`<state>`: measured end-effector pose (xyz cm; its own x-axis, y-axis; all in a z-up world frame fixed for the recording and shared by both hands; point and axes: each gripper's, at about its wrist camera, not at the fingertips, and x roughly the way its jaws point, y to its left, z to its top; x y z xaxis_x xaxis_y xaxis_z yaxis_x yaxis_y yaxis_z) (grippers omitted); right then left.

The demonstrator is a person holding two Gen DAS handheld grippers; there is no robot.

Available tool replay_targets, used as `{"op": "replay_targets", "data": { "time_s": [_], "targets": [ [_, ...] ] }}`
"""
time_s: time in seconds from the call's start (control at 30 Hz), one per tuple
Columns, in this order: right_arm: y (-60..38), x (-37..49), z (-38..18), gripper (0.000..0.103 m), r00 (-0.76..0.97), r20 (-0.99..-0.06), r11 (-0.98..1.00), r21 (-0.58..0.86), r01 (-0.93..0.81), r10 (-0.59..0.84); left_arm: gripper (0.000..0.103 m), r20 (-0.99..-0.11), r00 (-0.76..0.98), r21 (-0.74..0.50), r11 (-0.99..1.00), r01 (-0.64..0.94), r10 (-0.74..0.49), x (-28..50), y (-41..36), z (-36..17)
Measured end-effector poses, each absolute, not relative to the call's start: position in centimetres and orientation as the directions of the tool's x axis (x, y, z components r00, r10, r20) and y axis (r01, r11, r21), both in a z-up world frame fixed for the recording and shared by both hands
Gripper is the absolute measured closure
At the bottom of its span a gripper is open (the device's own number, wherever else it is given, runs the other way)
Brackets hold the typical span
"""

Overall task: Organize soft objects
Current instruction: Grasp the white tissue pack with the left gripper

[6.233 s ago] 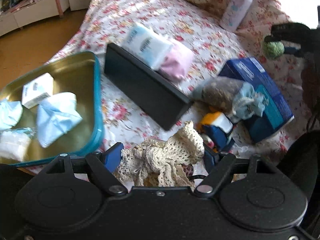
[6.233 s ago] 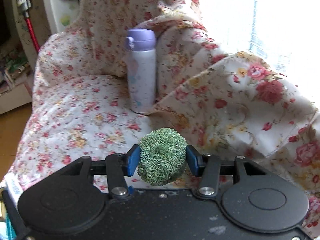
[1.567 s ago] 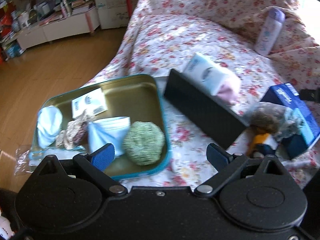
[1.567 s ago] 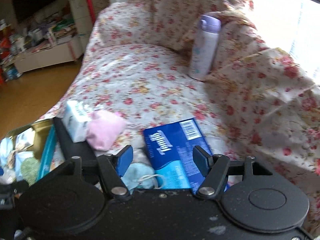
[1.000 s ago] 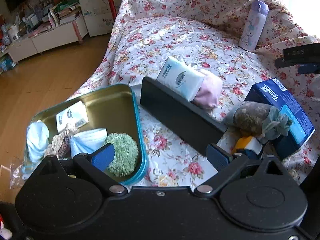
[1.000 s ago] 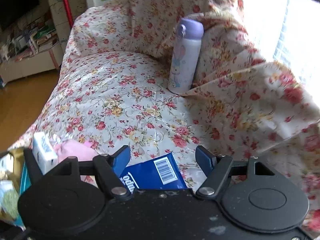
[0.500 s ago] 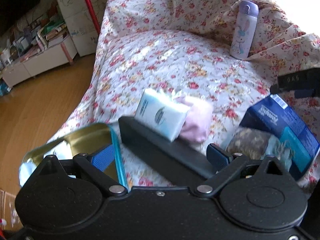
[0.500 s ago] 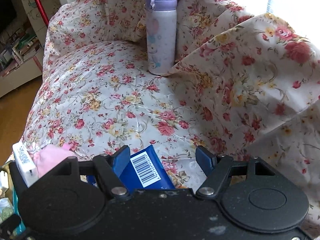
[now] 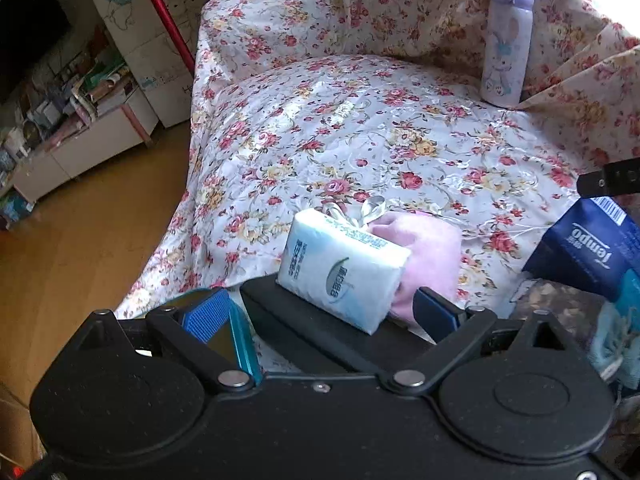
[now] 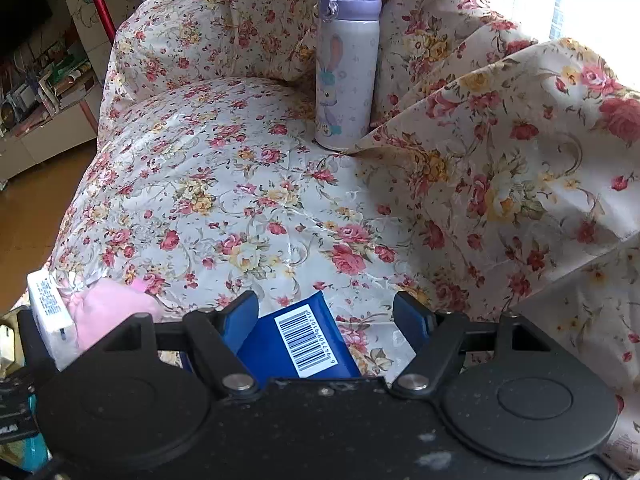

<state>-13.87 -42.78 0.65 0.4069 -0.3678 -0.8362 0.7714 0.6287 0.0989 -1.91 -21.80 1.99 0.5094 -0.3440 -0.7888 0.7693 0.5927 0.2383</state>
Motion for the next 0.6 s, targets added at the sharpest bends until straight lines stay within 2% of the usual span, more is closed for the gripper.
{"op": "replay_targets", "data": {
  "time_s": [0.27,0.53,0.57,0.6],
  "targets": [
    [-43.1,-13.9,0.4,0.029,0.415,-0.841,0.622,0.123,0.773,-0.348,0.007,-0.794,0.511,0.273,0.558,0.783,-0.329,-0.8,-23.7,0.8],
    [-43.4,-13.8,0.0,0.028,0.419,-0.845,0.614,0.144,0.776,-0.332,0.008,-0.816,0.460,0.221,0.547,0.808,-0.349,0.4,-24.9,0.2],
    [-43.4,-13.8,-0.1,0.028,0.419,-0.846,0.613,0.147,0.777,-0.329,0.009,-0.818,0.453,0.212,0.545,0.811,-0.354,0.5,-24.9,0.2],
    [-43.5,-13.8,-0.2,0.028,0.420,-0.848,0.612,0.150,0.777,-0.325,0.014,-0.822,0.444,0.203,0.545,0.814,-0.357,0.5,-25.0,0.2]
  ]
}}
